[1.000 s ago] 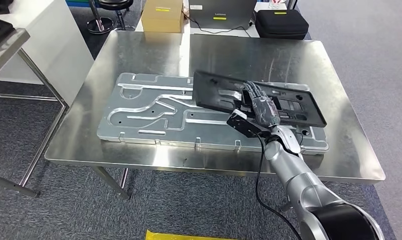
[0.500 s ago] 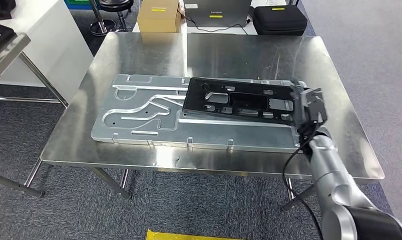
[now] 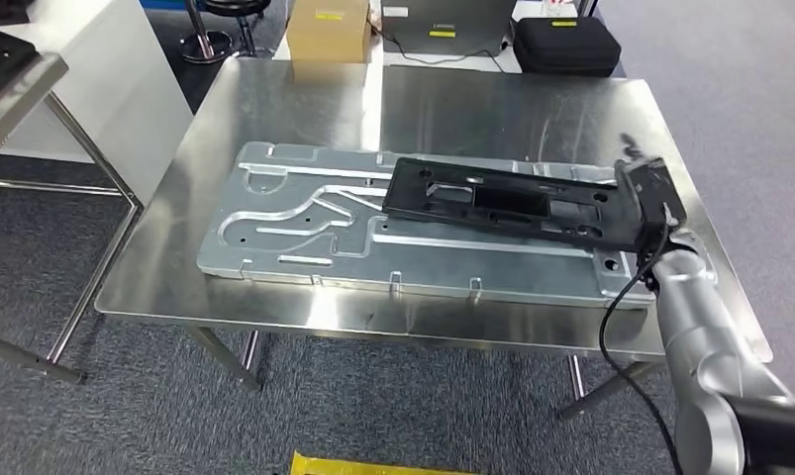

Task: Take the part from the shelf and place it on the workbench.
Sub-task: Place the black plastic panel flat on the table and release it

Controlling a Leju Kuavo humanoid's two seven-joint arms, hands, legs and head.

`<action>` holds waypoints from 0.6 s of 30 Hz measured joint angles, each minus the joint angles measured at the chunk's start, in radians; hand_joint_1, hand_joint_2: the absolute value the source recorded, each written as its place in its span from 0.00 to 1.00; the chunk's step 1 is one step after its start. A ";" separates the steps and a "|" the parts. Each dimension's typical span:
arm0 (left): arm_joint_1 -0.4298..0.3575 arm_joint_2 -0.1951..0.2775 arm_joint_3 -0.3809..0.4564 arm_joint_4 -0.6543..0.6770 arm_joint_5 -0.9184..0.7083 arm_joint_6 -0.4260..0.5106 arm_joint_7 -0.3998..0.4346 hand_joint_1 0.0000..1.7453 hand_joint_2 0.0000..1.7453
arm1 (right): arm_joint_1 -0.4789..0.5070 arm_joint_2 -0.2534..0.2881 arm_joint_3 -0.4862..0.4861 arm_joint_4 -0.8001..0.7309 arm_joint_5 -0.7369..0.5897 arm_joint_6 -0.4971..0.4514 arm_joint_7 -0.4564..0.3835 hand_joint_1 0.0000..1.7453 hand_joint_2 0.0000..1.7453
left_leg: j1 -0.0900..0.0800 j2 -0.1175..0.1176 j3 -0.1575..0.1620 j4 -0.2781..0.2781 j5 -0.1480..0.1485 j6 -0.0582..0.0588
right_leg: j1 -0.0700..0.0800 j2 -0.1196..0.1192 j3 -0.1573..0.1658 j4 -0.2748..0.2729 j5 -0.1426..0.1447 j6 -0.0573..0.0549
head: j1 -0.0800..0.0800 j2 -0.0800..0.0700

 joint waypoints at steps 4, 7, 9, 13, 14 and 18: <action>0.004 -0.005 0.016 0.000 0.028 -0.038 0.050 0.00 0.00 | 0.238 0.094 0.003 -0.240 -0.049 -0.189 -0.091 0.00 0.00 | 0.003 -0.003 0.002 0.005 -0.001 -0.003 | -0.009 -0.001 -0.025 0.058 -0.001 0.007 | 0.000 0.000; 0.004 -0.006 0.020 0.000 0.032 -0.047 0.059 0.00 0.00 | 0.320 0.124 0.013 -0.322 -0.047 -0.257 -0.095 0.00 0.00 | 0.003 -0.005 0.002 0.009 -0.004 -0.007 | -0.014 -0.003 0.012 -0.013 0.040 0.008 | -0.001 0.000; 0.004 -0.007 0.021 0.000 0.032 -0.049 0.062 0.00 0.00 | 0.334 0.134 0.021 -0.348 -0.043 -0.288 -0.097 0.00 0.00 | 0.004 -0.005 0.002 0.010 -0.005 -0.009 | -0.015 -0.003 0.022 -0.033 0.049 0.008 | -0.001 0.000; 0.007 -0.008 0.027 0.000 0.027 -0.060 0.088 0.00 0.00 | 0.594 0.240 0.241 -0.757 0.050 -0.604 -0.104 0.00 0.00 | 0.003 -0.009 -0.008 0.028 -0.016 -0.040 | -0.011 0.001 0.069 -0.136 0.083 -0.020 | -0.003 0.000; 0.008 -0.007 0.028 0.000 0.026 -0.061 0.093 0.00 0.00 | 0.679 0.273 0.322 -0.895 0.077 -0.673 -0.105 0.00 0.00 | 0.003 -0.008 -0.015 0.043 -0.034 -0.050 | -0.008 0.002 0.069 -0.147 0.086 -0.034 | -0.004 0.000; 0.007 -0.006 0.030 0.000 0.018 -0.060 0.094 0.00 0.00 | 0.775 0.302 0.461 -1.100 0.039 -0.677 -0.102 0.00 0.00 | 0.005 -0.002 -0.067 0.238 -0.189 -0.060 | -0.002 -0.005 0.043 -0.150 0.110 -0.058 | -0.006 0.000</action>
